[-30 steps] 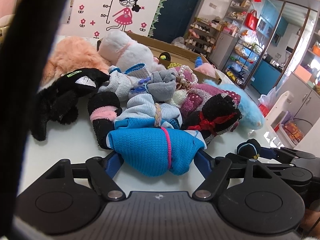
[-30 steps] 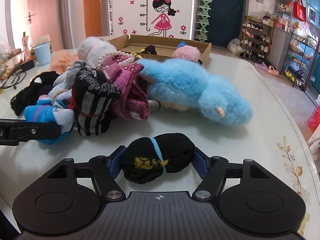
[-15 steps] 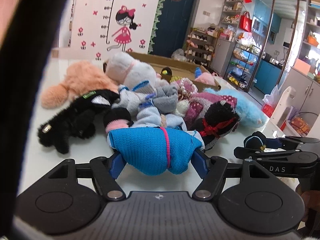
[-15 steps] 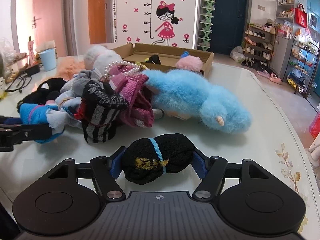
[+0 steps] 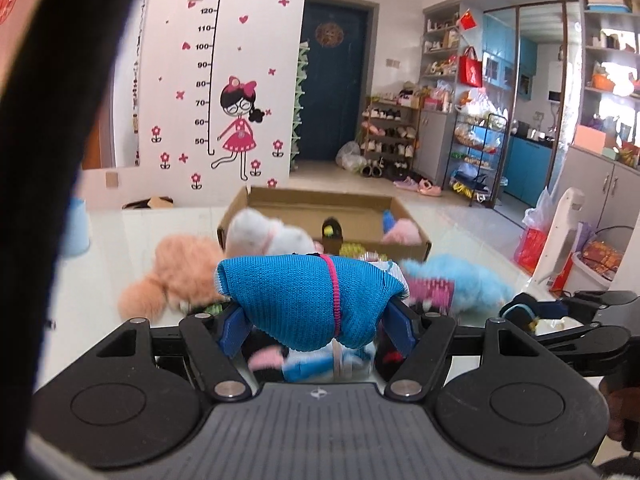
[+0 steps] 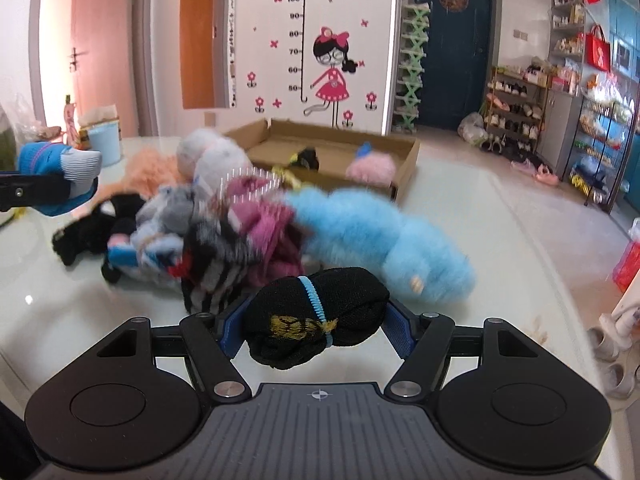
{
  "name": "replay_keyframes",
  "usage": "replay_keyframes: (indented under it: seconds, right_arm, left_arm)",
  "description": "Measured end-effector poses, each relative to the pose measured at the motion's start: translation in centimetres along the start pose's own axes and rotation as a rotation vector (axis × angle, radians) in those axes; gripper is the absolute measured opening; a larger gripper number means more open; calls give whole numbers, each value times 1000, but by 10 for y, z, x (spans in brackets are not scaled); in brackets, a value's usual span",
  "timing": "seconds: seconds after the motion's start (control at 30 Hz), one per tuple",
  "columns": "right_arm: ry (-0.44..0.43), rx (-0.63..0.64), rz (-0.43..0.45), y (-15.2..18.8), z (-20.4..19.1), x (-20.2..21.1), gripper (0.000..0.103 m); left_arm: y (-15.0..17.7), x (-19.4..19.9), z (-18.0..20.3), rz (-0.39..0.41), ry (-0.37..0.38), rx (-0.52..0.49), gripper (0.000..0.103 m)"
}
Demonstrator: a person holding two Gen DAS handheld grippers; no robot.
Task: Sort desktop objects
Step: 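Carry the blue sock with the left gripper while the right carries the black sock to the tray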
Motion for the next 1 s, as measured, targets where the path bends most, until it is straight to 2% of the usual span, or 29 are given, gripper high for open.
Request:
replay_keyframes:
  seconds: [0.23, 0.43, 0.7, 1.0]
  right_arm:
    - [-3, 58, 73, -66, 7, 18, 73]
    - [-2, 81, 95, -118, 15, -1, 73]
    - [-3, 83, 88, -170, 37, -59, 73]
    - [11, 102, 0, -202, 56, -163, 74]
  left_arm:
    - [-40, -22, -2, 16, 6, -52, 66]
    - [-68, -55, 2, 9, 3, -92, 66]
    - [-92, -111, -3, -26, -10, -133, 66]
    - [-99, -193, 2, -130, -16, -152, 66]
Point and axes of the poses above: each gripper's, at about its wrist camera, not at the fingertips, and x roughly against the way its jaws point, z to its right, y to its underside, the point moved 6 cm from there along -x, roughly the way its jaws point, and after that the axes turned 2 degrees about -y, right-handed, at the moved point
